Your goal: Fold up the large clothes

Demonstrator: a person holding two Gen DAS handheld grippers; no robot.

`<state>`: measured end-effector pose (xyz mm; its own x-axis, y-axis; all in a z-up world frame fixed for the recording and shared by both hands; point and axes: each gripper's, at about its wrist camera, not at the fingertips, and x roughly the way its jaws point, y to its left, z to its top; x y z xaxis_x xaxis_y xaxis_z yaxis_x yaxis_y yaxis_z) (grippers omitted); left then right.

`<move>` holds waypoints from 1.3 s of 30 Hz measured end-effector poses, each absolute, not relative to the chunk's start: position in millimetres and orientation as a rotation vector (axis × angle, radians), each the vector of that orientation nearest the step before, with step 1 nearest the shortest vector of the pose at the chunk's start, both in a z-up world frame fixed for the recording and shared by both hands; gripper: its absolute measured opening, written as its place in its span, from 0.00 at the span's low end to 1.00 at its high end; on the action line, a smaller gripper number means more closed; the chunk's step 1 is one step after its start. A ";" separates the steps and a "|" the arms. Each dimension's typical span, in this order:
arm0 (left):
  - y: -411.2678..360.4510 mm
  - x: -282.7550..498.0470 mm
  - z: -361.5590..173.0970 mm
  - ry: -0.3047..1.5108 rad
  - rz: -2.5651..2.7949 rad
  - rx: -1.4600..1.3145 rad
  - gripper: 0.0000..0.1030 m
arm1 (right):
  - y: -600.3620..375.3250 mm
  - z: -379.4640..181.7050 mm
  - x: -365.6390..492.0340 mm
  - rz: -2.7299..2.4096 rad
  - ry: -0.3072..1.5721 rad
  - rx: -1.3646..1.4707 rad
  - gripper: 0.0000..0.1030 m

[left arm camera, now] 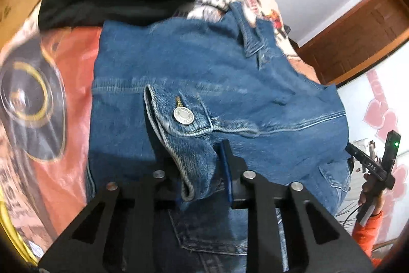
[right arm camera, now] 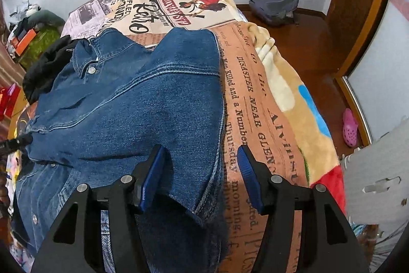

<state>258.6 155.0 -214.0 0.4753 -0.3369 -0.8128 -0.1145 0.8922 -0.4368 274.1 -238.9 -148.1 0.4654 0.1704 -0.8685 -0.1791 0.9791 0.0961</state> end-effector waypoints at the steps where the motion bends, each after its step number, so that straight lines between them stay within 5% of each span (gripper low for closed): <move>1: 152.1 259.1 -205.1 1.055 -0.143 -0.448 0.19 | -237.6 -144.9 274.5 0.214 1.063 -0.018 0.53; 11: 150.8 264.6 -90.3 0.763 -0.082 -0.229 0.18 | -222.1 -108.5 276.0 0.259 0.966 -0.037 0.53; 18: 169.7 267.9 -145.0 0.925 -0.021 -0.187 0.19 | -201.0 -151.4 279.5 0.280 1.068 -0.084 0.55; 24: 176.5 265.7 -220.7 1.110 0.047 -0.168 0.36 | -211.7 -151.2 275.5 0.286 1.081 -0.049 0.63; 26: 178.0 261.6 -233.6 1.133 0.081 -0.148 0.57 | -213.4 -151.2 275.3 0.291 1.088 -0.036 0.63; 29: 181.4 256.8 -234.2 1.100 0.129 -0.120 0.75 | -215.1 -148.4 274.8 0.283 1.060 -0.022 0.63; 39: 196.6 260.0 -190.7 1.023 0.106 -0.115 0.75 | -227.2 -120.6 299.3 0.300 1.009 0.097 0.63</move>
<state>260.0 196.6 -190.7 0.5167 0.0343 -0.8555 -0.1414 0.9889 -0.0457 299.3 -227.2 -120.6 0.4959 0.2918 -0.8179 -0.2029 0.9547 0.2176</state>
